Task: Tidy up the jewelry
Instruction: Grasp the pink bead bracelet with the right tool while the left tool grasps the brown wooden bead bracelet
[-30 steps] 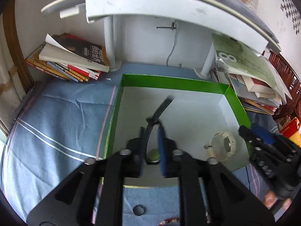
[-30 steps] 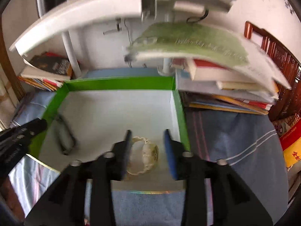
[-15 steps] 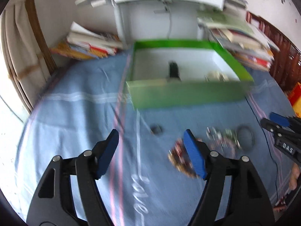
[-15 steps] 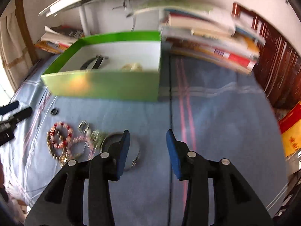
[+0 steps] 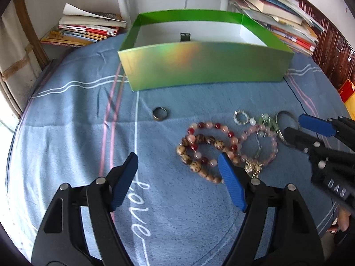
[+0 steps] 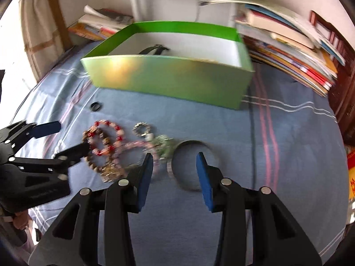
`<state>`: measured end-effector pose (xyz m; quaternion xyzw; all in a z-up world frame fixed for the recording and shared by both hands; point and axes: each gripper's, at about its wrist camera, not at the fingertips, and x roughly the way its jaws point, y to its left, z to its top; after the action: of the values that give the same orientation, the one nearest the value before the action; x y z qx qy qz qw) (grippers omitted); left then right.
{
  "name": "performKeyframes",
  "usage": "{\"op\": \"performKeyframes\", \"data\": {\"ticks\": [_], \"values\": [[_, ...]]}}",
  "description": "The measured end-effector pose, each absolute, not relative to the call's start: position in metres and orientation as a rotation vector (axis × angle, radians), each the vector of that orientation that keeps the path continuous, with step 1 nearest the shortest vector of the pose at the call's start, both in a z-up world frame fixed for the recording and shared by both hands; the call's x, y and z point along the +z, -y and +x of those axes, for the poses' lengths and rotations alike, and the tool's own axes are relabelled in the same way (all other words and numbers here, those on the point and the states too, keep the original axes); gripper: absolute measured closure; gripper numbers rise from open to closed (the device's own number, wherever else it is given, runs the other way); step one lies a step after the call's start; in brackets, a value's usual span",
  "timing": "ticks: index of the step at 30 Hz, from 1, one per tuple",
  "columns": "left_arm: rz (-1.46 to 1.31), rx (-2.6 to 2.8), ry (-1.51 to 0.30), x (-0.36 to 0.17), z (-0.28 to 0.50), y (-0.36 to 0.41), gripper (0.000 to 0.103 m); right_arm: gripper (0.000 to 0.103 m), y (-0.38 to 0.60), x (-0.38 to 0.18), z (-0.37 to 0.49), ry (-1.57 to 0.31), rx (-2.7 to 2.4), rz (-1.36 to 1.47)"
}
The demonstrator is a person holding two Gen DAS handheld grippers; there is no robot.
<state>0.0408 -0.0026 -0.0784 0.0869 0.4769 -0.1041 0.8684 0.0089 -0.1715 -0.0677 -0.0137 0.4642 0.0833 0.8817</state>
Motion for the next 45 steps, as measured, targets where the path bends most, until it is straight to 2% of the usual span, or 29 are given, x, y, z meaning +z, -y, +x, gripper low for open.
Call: {"op": "performKeyframes", "data": {"ticks": [9, 17, 22, 23, 27, 29, 36, 39, 41, 42, 44, 45], "values": [[0.175, -0.179, -1.048, -0.094, 0.041, -0.008, 0.027, 0.060, 0.169, -0.083, 0.016, -1.022, 0.134, -0.068], [0.132, -0.090, -1.056, -0.092, 0.047, -0.037, 0.026, 0.060, 0.213, -0.076, 0.019, -1.008, -0.009, -0.011], [0.133, -0.094, -1.043, -0.085, 0.046, -0.037, 0.026, 0.060, 0.201, -0.068, 0.008, -0.981, 0.077, -0.019], [0.133, -0.099, -1.049, -0.085, 0.046, -0.036, 0.026, 0.061, 0.198, -0.068, 0.008, -0.981, 0.098, -0.021], [0.138, -0.117, -1.064, -0.090, 0.045, -0.031, 0.026, 0.075, 0.180, -0.077, 0.010, -1.006, 0.158, -0.030], [0.137, -0.120, -1.062, -0.091, 0.044, -0.031, 0.026, 0.078, 0.173, -0.081, 0.011, -1.020, 0.168, -0.042], [0.120, -0.132, -1.062, -0.092, 0.044, -0.034, 0.027, 0.079, 0.176, -0.089, 0.014, -1.044, 0.147, -0.024], [0.104, -0.154, -1.051, -0.090, 0.044, -0.036, 0.043, 0.082, 0.176, -0.089, 0.014, -1.039, 0.143, -0.034], [0.098, -0.158, -1.044, -0.089, 0.044, -0.036, 0.062, 0.091, 0.173, -0.089, 0.014, -1.034, 0.146, -0.044], [0.097, -0.159, -1.041, -0.088, 0.044, -0.036, 0.068, 0.092, 0.171, -0.089, 0.013, -1.033, 0.154, -0.045], [0.086, -0.165, -1.041, -0.087, 0.045, -0.038, 0.092, 0.094, 0.169, -0.089, 0.012, -1.030, 0.158, -0.048], [0.080, -0.164, -1.043, -0.087, 0.045, -0.039, 0.091, 0.095, 0.170, -0.089, 0.012, -1.030, 0.164, -0.043]]}}
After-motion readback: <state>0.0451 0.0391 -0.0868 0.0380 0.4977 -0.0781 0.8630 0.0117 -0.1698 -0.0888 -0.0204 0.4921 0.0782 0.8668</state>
